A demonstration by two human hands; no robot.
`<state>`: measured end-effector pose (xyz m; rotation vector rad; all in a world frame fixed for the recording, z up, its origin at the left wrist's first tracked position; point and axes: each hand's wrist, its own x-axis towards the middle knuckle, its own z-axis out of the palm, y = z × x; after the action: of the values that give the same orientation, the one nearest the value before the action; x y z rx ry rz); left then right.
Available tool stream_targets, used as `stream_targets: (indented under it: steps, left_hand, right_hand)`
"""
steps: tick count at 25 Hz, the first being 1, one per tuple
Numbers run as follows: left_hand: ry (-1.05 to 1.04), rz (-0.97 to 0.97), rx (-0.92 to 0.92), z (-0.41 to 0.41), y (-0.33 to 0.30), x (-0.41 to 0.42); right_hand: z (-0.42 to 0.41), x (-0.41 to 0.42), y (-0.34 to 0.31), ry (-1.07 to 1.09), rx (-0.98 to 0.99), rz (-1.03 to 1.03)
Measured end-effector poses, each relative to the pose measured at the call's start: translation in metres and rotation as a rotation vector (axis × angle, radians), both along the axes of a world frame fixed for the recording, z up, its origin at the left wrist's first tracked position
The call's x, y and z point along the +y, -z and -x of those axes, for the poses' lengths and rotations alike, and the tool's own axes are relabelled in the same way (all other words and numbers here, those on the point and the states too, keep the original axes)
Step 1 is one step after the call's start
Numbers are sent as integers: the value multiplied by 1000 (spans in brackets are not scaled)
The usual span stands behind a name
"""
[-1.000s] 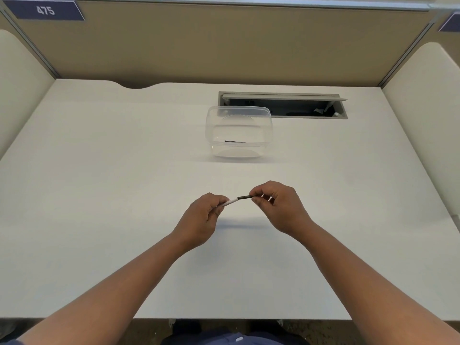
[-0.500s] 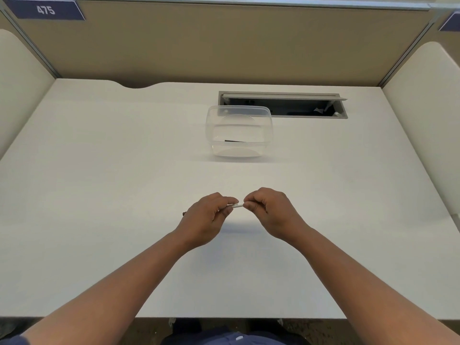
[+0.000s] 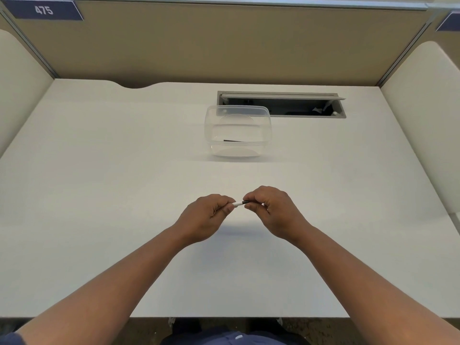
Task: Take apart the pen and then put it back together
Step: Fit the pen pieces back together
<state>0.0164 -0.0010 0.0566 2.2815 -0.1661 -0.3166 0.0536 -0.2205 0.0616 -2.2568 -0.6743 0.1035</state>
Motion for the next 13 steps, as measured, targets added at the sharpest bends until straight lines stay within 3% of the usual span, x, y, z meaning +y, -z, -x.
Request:
stream_targets:
  steps: [5,10,13]
  left_hand:
    - [-14,53,46,-3,-3,-1]
    - [-4,128,176,-7,-6,2]
    - [-4,55,131,-5,-9,3]
  right_hand:
    - [5,3,-4,53,12,-165]
    - [10,6,-13,119,178,-211]
    - [12,9,-18,166,278,-202]
